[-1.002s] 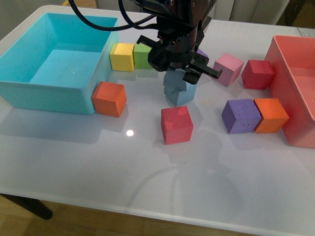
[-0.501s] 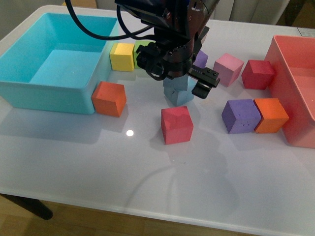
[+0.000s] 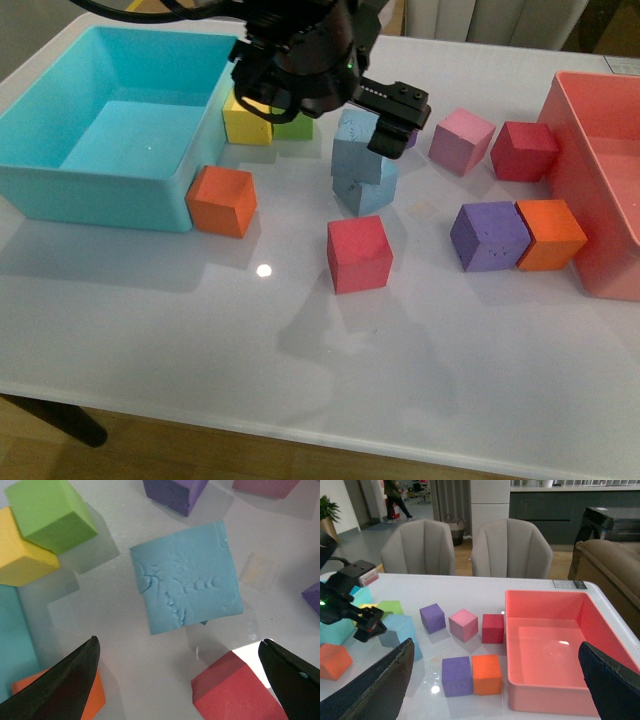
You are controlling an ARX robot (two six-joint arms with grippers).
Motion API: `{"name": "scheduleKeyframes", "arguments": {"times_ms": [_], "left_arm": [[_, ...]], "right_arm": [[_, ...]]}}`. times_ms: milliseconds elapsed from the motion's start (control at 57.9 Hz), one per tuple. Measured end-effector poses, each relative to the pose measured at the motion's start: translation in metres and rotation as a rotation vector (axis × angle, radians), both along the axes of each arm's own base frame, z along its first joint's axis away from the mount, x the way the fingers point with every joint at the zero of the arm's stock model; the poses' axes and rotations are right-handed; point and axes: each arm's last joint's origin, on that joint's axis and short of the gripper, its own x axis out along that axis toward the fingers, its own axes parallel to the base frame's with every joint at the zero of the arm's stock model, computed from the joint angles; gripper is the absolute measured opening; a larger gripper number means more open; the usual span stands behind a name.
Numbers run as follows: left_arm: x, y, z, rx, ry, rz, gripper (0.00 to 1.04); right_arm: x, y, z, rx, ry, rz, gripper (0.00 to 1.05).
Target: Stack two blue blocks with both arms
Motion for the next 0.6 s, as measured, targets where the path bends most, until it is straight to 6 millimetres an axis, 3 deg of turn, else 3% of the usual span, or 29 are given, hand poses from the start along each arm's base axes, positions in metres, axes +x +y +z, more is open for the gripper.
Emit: {"name": "scheduleKeyframes", "arguments": {"times_ms": [207,449,518,570,605], "left_arm": [[-0.022,0.042,0.021,-0.066,-0.065,0.053,0.96],[-0.06,0.111,0.061,-0.205,-0.144,0.172,0.96],[-0.068,0.127,0.062,-0.179,-0.354,0.272,0.88],[-0.089,0.151,0.061,-0.208,-0.595,0.372,0.75],[-0.1,0.161,0.061,-0.229,-0.664,0.39,0.7]], "right_arm": [[0.0,0.0,0.0,0.0,0.0,0.0,0.96],[0.0,0.0,0.0,0.0,0.0,0.0,0.96],[0.0,0.0,0.0,0.0,0.0,0.0,0.96],[0.0,0.0,0.0,0.0,0.0,0.0,0.96],[0.0,0.0,0.0,0.0,0.0,0.0,0.96]]}}
